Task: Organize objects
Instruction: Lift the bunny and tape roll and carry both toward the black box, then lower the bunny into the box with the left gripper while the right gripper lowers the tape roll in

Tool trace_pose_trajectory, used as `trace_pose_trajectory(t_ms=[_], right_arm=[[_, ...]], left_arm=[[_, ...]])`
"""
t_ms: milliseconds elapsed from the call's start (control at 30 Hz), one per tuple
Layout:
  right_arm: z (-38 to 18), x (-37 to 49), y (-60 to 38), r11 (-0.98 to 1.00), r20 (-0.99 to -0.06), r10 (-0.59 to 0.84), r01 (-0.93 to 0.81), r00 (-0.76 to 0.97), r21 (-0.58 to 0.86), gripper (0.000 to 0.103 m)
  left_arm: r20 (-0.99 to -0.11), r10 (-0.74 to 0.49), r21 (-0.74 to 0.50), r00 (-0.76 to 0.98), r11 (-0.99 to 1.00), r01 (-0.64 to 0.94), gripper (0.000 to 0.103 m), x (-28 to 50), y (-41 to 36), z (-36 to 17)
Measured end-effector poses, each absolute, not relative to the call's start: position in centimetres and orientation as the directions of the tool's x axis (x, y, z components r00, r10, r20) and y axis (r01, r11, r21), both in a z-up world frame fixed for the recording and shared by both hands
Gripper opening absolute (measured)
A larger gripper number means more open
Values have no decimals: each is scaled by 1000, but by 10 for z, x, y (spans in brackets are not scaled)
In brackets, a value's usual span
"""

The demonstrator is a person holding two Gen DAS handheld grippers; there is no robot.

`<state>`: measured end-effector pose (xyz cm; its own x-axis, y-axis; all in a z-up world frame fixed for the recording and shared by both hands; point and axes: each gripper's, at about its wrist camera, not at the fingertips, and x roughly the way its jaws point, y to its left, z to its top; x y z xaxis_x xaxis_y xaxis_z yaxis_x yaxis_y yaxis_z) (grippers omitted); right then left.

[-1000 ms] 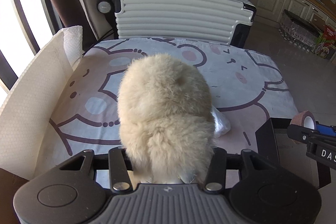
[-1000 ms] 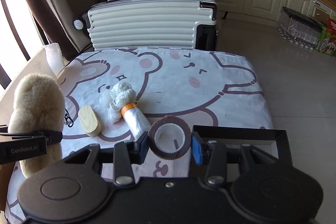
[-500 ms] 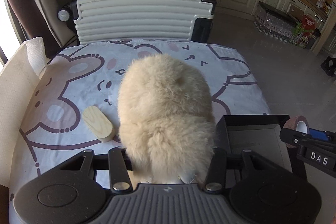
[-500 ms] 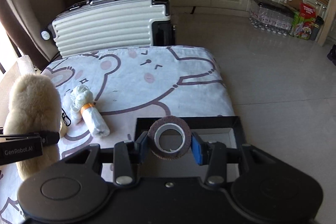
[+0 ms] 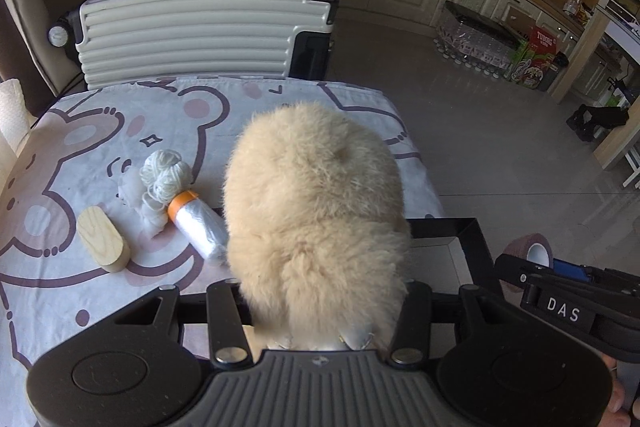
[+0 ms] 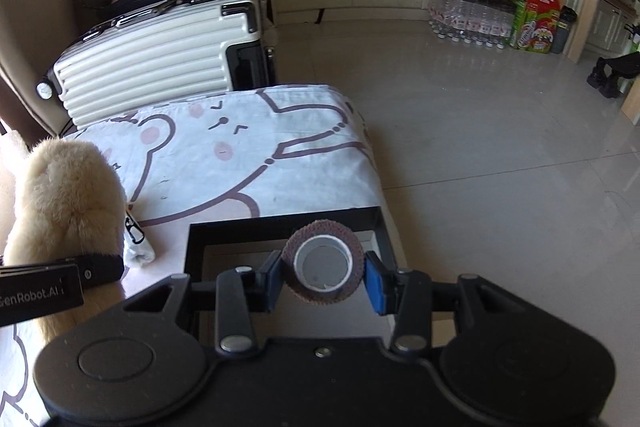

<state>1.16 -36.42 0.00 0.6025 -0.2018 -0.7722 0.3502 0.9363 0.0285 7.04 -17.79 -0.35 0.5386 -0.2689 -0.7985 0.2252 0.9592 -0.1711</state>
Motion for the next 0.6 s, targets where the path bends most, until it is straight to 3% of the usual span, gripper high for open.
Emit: trace_pose_trajectory(t_ms=[600], right_arm=[[-15,-1,-401,905,-792,-216,421,572,58,43]], left_arm=[[-825,-414,-333,385,906,260,48,85,-229,-43]])
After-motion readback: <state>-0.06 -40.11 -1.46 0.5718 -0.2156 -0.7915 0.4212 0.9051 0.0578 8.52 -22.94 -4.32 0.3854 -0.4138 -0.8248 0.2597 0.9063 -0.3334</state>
